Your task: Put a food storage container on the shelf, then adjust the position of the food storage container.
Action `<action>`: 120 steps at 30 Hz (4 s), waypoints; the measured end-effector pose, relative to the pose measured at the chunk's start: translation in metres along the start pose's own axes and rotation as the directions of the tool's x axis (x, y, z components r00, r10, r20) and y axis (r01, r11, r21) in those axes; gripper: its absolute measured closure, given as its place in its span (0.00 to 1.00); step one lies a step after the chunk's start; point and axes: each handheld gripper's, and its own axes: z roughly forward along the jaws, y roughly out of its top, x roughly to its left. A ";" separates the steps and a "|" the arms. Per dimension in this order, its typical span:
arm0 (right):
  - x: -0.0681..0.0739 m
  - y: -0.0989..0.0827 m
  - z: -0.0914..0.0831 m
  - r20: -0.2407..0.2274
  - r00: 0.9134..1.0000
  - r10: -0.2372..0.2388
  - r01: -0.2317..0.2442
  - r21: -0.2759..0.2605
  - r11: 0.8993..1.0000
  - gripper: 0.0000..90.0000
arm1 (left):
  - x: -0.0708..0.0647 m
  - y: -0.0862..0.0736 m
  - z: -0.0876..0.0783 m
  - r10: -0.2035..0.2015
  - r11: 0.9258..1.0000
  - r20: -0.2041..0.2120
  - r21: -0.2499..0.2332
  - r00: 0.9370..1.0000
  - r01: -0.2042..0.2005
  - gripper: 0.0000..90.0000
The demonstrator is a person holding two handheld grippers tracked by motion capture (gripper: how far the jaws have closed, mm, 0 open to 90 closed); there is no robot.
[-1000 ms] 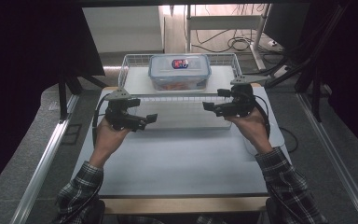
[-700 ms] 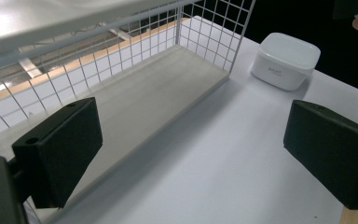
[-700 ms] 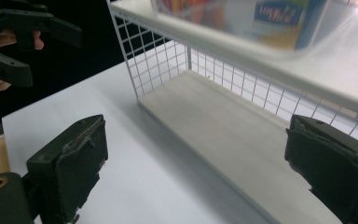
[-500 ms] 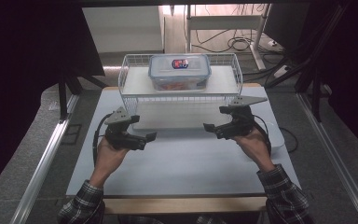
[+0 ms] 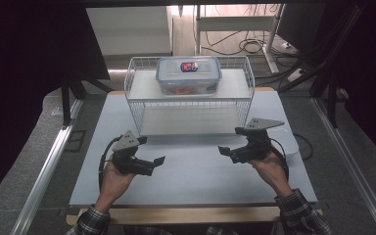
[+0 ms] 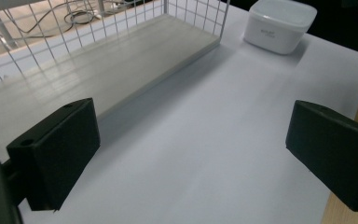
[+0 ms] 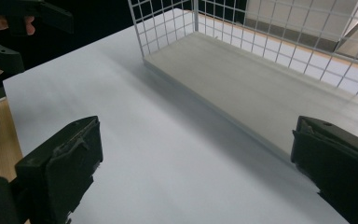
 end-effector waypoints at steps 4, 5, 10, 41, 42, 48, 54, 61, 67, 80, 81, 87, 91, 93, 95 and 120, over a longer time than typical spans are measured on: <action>0.002 -0.012 -0.003 0.007 1.000 -0.002 0.002 0.002 1.000 0.03 | -0.001 -0.013 0.001 -0.014 1.000 -0.006 0.002 1.000 0.014 0.03; 0.003 -0.015 -0.003 0.012 1.000 0.000 0.000 0.002 1.000 0.03 | -0.002 -0.016 0.002 -0.014 1.000 -0.015 0.005 1.000 0.014 0.03; 0.006 -0.028 -0.004 0.015 1.000 0.000 0.000 -0.005 1.000 0.03 | -0.005 -0.028 0.002 -0.001 1.000 -0.053 0.018 0.999 0.002 0.03; 0.010 -0.084 0.011 0.063 0.998 -0.013 0.006 0.109 0.994 0.01 | -0.009 -0.067 0.016 0.032 0.988 -0.087 0.154 0.996 -0.018 0.03; 0.009 -0.084 0.012 0.072 0.997 -0.011 0.003 0.113 0.994 0.01 | -0.009 -0.067 0.015 0.032 0.988 -0.092 0.152 0.995 -0.018 0.03; 0.009 -0.078 0.009 0.105 0.994 -0.003 -0.011 0.132 0.991 0.00 | -0.008 -0.068 0.016 0.031 0.988 -0.086 0.155 0.996 -0.018 0.03; 0.001 -0.070 -0.002 0.172 0.985 0.010 -0.036 0.150 0.988 0.08 | -0.008 -0.068 0.017 0.027 0.988 -0.080 0.153 0.996 -0.015 0.03; -0.025 -0.060 -0.023 0.229 0.970 0.085 -0.109 0.095 0.990 0.41 | -0.008 -0.068 0.017 0.025 0.988 -0.079 0.153 0.997 -0.013 0.03; -0.057 -0.058 -0.035 0.239 0.962 0.133 -0.159 0.093 0.983 0.78 | -0.008 -0.068 0.018 0.031 0.988 -0.078 0.155 0.996 -0.019 0.03; -0.125 -0.056 -0.060 0.403 0.889 0.219 -0.251 0.026 0.968 1.00 | -0.010 -0.067 0.021 0.044 0.986 -0.073 0.164 0.996 -0.032 0.03; -0.129 -0.057 -0.061 0.413 0.884 0.219 -0.254 0.029 0.967 1.00 | -0.010 -0.067 0.021 0.046 0.986 -0.072 0.164 0.996 -0.033 0.03; -0.147 -0.065 -0.070 0.473 0.846 0.246 -0.289 0.019 0.957 1.00 | -0.009 -0.068 0.022 0.037 0.986 -0.067 0.163 0.997 -0.025 0.03; -0.156 -0.070 -0.078 0.524 0.818 0.237 -0.290 0.019 0.957 1.00 | -0.010 -0.068 0.022 0.042 0.986 -0.069 0.164 0.997 -0.030 0.03; -0.161 -0.075 -0.083 0.547 0.802 0.242 -0.298 0.014 0.955 1.00 | -0.009 -0.068 0.022 0.041 0.986 -0.066 0.165 0.997 -0.030 0.03; -0.165 -0.080 -0.086 0.559 0.789 0.257 -0.317 0.011 0.949 1.00 | -0.009 -0.068 0.023 0.040 0.985 -0.067 0.168 0.997 -0.029 0.03; -0.138 -0.089 -0.061 0.448 0.852 0.269 -0.343 0.091 0.935 0.98 | -0.011 -0.068 0.023 0.068 0.980 -0.074 0.191 0.995 -0.052 0.03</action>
